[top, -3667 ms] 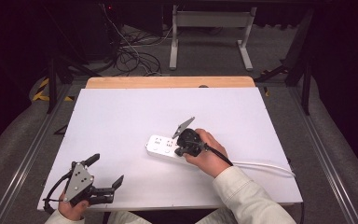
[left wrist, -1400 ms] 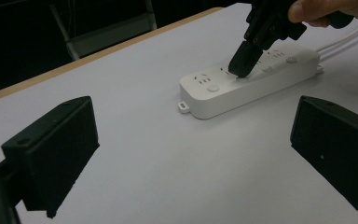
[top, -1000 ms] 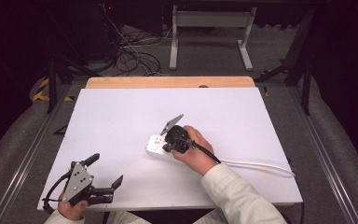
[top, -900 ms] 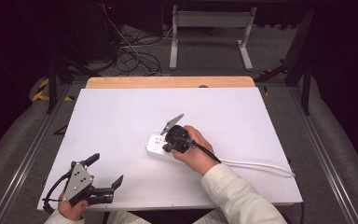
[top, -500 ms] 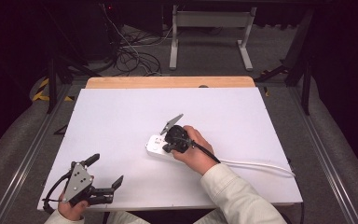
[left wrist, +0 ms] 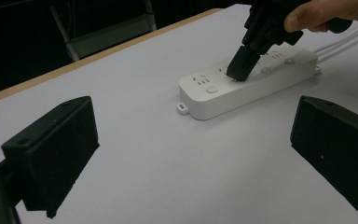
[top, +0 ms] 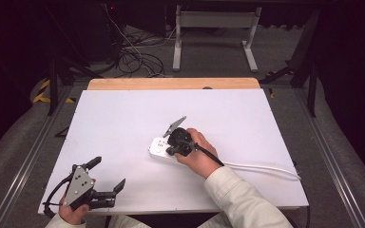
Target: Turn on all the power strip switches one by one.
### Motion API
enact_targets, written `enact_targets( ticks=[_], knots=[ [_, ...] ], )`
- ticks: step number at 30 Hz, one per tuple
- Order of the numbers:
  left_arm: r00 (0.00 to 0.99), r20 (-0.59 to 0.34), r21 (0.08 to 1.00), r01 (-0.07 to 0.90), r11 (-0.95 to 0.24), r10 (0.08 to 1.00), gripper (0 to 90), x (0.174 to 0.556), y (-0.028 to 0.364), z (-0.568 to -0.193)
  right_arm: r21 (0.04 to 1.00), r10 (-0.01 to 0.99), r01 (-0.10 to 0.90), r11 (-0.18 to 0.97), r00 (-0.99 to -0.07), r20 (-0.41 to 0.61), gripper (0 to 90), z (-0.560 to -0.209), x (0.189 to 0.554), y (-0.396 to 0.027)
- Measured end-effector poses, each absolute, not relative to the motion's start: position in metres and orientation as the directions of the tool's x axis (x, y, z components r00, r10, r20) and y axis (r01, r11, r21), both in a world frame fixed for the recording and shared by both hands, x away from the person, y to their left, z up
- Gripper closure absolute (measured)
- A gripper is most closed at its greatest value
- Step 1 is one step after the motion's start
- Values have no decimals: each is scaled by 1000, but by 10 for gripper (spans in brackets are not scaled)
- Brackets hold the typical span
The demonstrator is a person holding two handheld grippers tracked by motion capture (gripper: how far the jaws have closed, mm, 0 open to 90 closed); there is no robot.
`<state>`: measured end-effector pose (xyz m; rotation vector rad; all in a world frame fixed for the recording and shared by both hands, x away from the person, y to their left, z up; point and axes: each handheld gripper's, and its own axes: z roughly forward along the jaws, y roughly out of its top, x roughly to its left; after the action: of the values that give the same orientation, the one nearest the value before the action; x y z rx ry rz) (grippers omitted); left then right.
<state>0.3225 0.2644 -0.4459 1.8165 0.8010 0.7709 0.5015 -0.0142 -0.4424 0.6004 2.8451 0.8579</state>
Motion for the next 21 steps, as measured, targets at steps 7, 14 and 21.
enact_targets(
  ticks=[7, 14, 21],
  knots=[
    [582, 144, 934, 188, -305, 800, 13, 323, 265, -446, 639, 381, 294, 711, -925, 2, 900, -424, 502, -13],
    [582, 145, 935, 184, -303, 800, 13, 322, 265, -446, 648, 373, 281, 708, -928, -5, 900, -423, 508, -2],
    [582, 147, 935, 182, -304, 800, 13, 323, 267, -445, 645, 359, 266, 717, -933, -14, 900, -426, 511, 12]
  ],
)
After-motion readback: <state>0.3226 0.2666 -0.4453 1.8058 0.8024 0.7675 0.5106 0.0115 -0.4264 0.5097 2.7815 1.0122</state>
